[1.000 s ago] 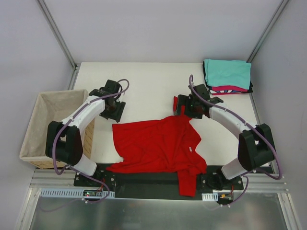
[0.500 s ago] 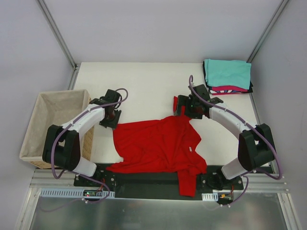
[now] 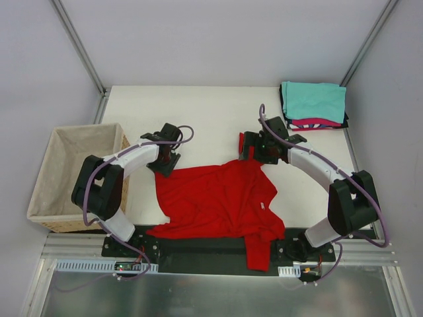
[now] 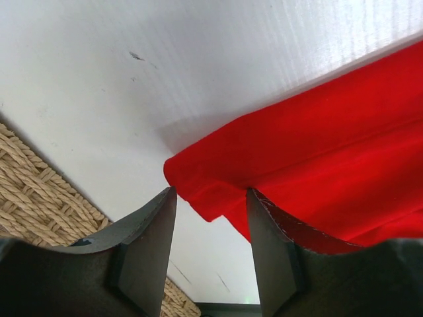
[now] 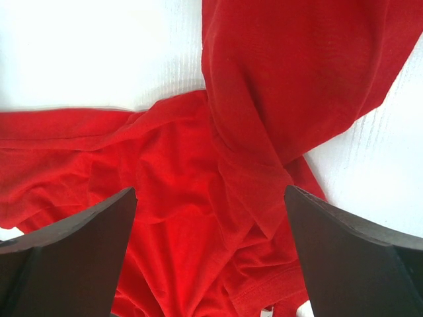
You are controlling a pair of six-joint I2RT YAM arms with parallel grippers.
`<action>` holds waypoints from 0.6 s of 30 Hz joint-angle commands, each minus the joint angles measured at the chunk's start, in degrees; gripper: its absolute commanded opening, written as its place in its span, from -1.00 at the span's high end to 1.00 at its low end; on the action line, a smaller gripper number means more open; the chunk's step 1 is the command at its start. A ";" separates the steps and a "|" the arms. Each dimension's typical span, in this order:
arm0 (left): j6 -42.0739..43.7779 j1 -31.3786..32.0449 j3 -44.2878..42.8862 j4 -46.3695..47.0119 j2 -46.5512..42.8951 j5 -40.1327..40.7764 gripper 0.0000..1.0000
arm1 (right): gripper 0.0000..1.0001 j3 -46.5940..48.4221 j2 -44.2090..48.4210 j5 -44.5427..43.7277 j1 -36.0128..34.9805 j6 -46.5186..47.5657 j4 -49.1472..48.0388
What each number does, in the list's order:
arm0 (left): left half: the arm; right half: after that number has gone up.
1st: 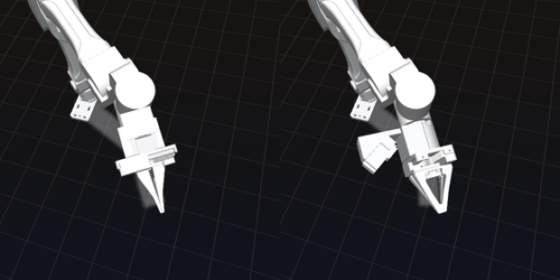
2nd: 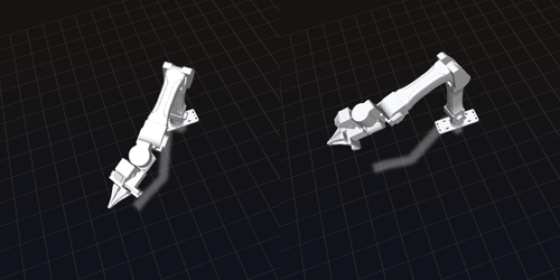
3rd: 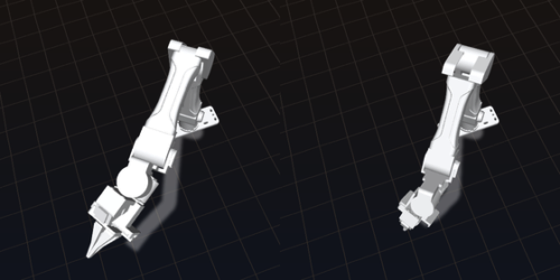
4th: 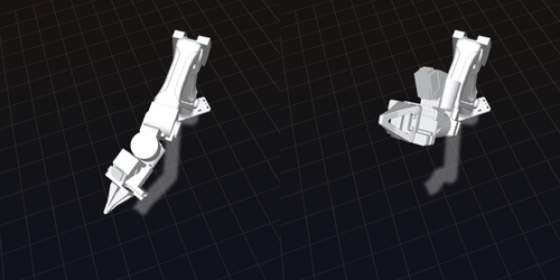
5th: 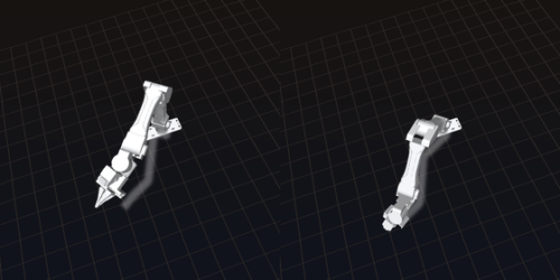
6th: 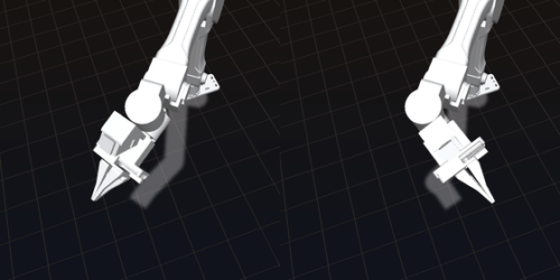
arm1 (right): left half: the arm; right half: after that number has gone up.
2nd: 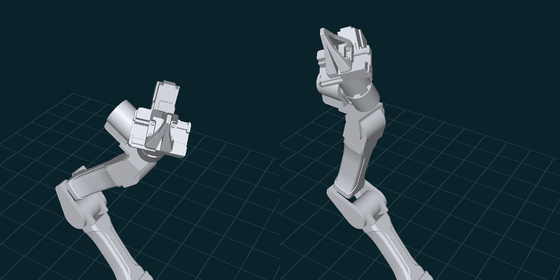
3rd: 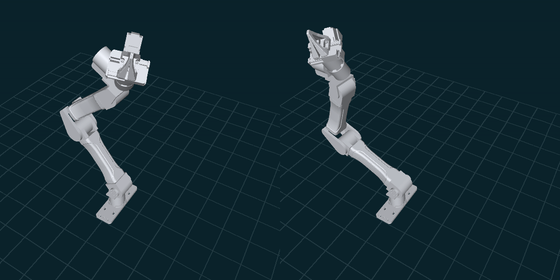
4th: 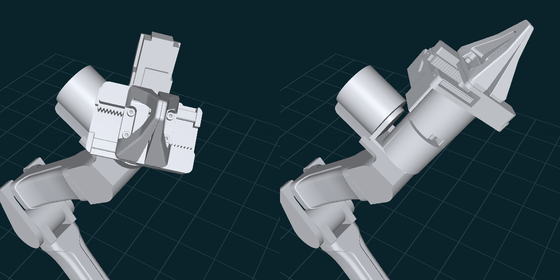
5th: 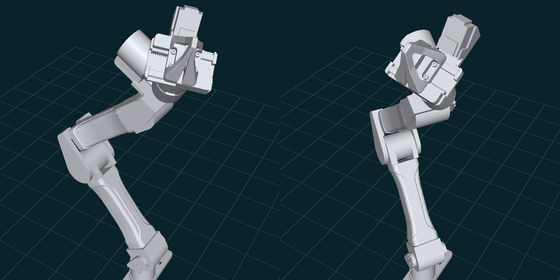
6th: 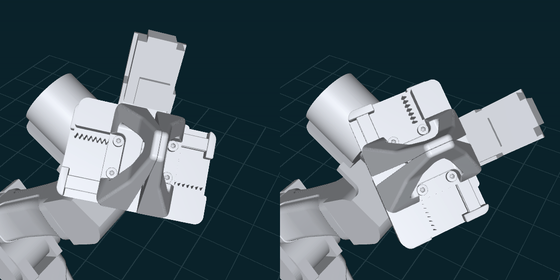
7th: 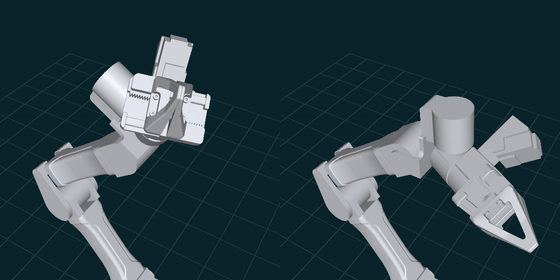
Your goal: Fold and stack the t-shirts
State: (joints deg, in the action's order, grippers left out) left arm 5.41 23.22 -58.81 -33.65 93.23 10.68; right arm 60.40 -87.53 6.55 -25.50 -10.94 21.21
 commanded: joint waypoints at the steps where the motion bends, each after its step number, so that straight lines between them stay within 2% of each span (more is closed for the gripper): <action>1: 2.24 -0.11 -1.49 -0.01 0.90 2.77 0.07 | -0.97 0.86 0.43 0.13 -0.26 0.66 -1.00; 18: 1.89 -2.04 0.45 2.62 3.09 0.05 0.07 | -0.97 0.68 0.52 -0.22 -0.26 0.57 -1.09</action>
State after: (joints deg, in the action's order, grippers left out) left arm 6.87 21.65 -58.70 -31.24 94.85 11.99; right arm 60.40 -87.61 6.50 -25.50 -10.90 21.21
